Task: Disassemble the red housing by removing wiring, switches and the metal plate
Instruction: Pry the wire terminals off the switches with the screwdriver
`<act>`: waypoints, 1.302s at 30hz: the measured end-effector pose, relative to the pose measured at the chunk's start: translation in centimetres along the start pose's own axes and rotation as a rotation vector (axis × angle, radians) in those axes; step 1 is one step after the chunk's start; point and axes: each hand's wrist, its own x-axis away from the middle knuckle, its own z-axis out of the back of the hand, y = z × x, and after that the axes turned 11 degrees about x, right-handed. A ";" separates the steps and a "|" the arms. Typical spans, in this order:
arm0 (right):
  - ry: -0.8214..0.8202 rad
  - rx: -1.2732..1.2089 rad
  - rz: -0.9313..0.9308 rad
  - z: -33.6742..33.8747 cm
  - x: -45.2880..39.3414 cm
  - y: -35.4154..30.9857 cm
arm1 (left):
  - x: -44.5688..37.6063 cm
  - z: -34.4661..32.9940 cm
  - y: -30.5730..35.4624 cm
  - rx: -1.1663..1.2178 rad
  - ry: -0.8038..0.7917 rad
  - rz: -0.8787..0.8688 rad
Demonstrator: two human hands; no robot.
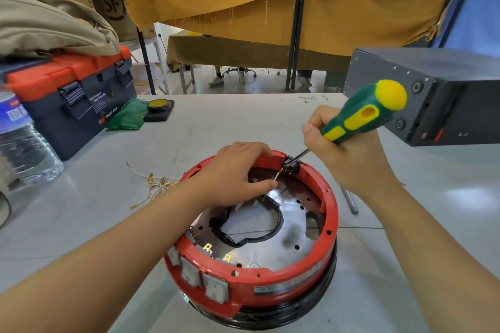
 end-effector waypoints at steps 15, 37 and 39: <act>0.020 -0.230 -0.234 -0.3 -1.8 2.0 | 0.1 0.1 0.5 0.021 -0.057 0.031; 0.244 -0.515 -0.455 -0.4 0.0 5.1 | -0.1 0.2 0.8 0.007 -0.099 0.057; 0.250 -0.503 -0.451 -0.4 0.1 5.1 | 0.0 0.2 0.9 0.003 -0.112 0.059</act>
